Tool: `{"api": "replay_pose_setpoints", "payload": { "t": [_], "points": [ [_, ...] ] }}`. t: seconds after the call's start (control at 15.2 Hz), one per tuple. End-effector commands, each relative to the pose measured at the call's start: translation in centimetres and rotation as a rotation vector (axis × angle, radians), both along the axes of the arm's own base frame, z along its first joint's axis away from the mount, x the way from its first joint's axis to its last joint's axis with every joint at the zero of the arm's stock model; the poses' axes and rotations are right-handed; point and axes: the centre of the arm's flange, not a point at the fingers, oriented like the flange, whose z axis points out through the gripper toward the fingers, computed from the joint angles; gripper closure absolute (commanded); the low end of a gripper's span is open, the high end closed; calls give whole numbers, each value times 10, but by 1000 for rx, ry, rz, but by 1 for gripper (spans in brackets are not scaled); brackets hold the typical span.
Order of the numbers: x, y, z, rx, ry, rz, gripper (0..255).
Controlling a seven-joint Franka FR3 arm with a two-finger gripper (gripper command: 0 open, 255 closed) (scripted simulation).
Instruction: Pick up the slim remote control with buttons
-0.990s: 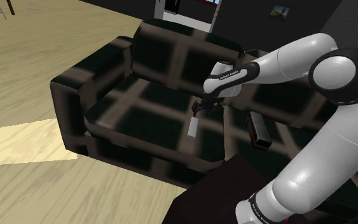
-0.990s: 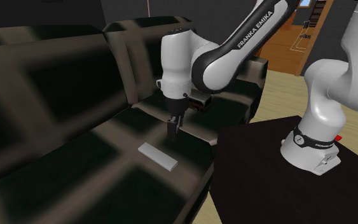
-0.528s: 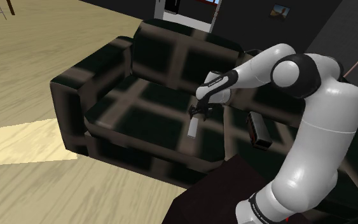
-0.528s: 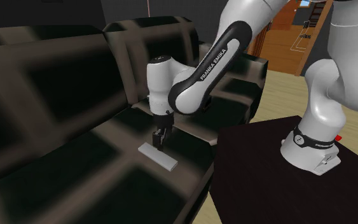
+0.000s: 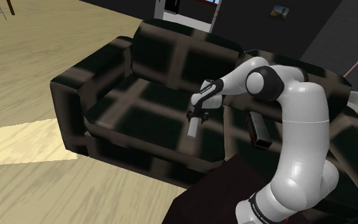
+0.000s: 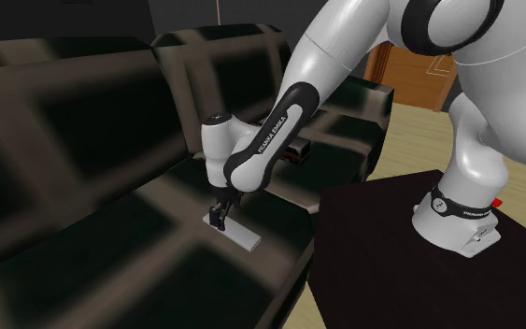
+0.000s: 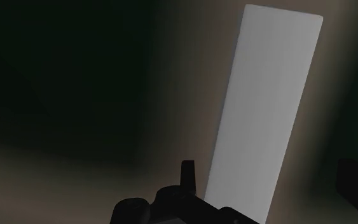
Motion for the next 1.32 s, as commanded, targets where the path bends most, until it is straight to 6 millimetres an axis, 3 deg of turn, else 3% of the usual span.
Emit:
{"api": "replay_pose_setpoints", "payload": {
  "t": [0.0,0.46,0.53,1.12,1.25],
  "points": [
    [4,-4,-14,-1,0,-7,0],
    [4,-4,-43,-1,0,-7,0],
    [4,-3,-44,-1,0,-7,255],
    [4,-4,-43,-1,0,-7,255],
    [3,-4,-33,-1,0,-7,255]
  ]
}}
